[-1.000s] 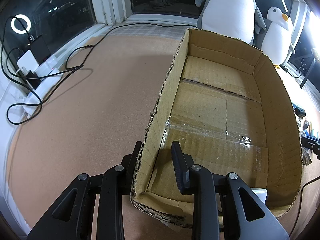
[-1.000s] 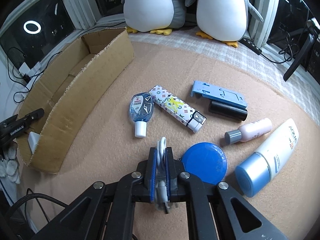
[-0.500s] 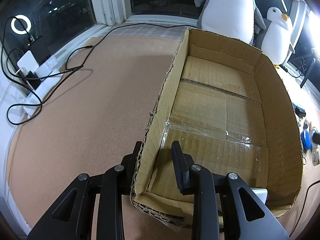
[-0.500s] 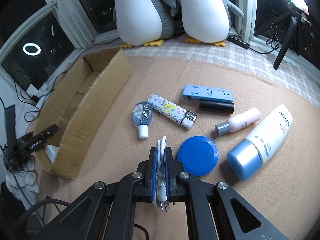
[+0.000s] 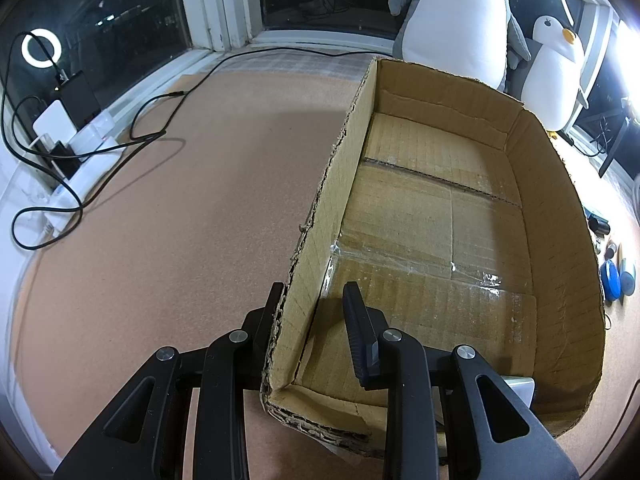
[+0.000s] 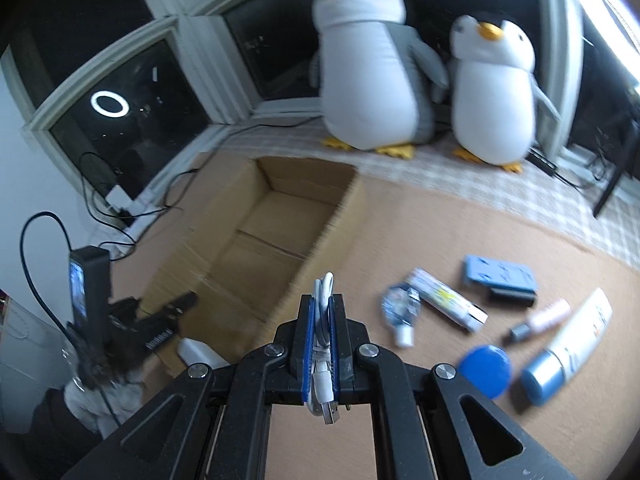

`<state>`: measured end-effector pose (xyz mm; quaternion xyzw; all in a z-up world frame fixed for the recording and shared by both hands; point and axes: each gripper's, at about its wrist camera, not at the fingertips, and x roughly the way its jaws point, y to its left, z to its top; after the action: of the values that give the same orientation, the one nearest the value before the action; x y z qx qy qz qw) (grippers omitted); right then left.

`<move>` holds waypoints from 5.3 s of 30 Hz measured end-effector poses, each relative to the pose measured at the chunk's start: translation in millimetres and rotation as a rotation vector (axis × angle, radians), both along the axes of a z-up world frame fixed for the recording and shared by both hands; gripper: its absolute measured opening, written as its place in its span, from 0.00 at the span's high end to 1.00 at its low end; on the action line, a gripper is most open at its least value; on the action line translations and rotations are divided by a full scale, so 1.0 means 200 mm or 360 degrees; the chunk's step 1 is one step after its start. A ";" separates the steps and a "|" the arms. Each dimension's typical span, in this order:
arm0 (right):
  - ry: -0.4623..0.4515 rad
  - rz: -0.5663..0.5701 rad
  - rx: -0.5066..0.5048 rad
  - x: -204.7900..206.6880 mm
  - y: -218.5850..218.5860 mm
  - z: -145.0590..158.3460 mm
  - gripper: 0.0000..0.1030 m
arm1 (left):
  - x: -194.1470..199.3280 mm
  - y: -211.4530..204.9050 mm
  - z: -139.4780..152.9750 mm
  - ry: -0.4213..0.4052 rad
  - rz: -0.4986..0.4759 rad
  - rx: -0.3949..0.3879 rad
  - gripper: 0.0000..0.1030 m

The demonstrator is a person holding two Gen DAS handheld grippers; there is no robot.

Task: Organize rigid objects
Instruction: 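Carry the cable into the box and open the right gripper, then move the right gripper back to the keyring with the white tag, then close the right gripper on the keyring, then carry the keyring into the box and open the right gripper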

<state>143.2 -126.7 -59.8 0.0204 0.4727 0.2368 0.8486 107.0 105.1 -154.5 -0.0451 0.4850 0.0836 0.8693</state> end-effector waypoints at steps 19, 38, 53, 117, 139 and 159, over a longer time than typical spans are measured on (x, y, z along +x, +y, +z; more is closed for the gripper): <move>0.0040 0.0191 0.0038 0.05 0.44 -0.06 0.94 | 0.00 0.00 0.00 -0.0004 -0.0002 0.0000 0.74; 0.0035 0.0168 -0.0013 0.03 0.42 -0.09 0.51 | 0.01 -0.01 -0.01 -0.0005 -0.0003 0.0002 0.74; -0.0006 0.0140 -0.0016 -0.07 0.21 -0.02 0.51 | 0.01 -0.01 -0.01 -0.0006 -0.0006 0.0006 0.74; -0.0128 0.0607 -0.0589 -0.17 -0.29 -0.41 0.97 | 0.00 -0.04 -0.01 0.0044 0.0080 0.0112 0.74; -0.0199 0.0363 -0.0093 -0.11 -0.17 0.03 0.98 | 0.01 -0.03 -0.01 0.0034 0.0061 0.0083 0.74; -0.0054 0.0485 0.0031 -0.01 0.39 -0.04 0.98 | 0.01 -0.01 -0.01 0.0013 0.0024 0.0020 0.74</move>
<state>141.3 -48.5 -68.3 -0.0474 0.4534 0.3679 0.8105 108.6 103.1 -157.2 -0.0429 0.4878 0.0933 0.8669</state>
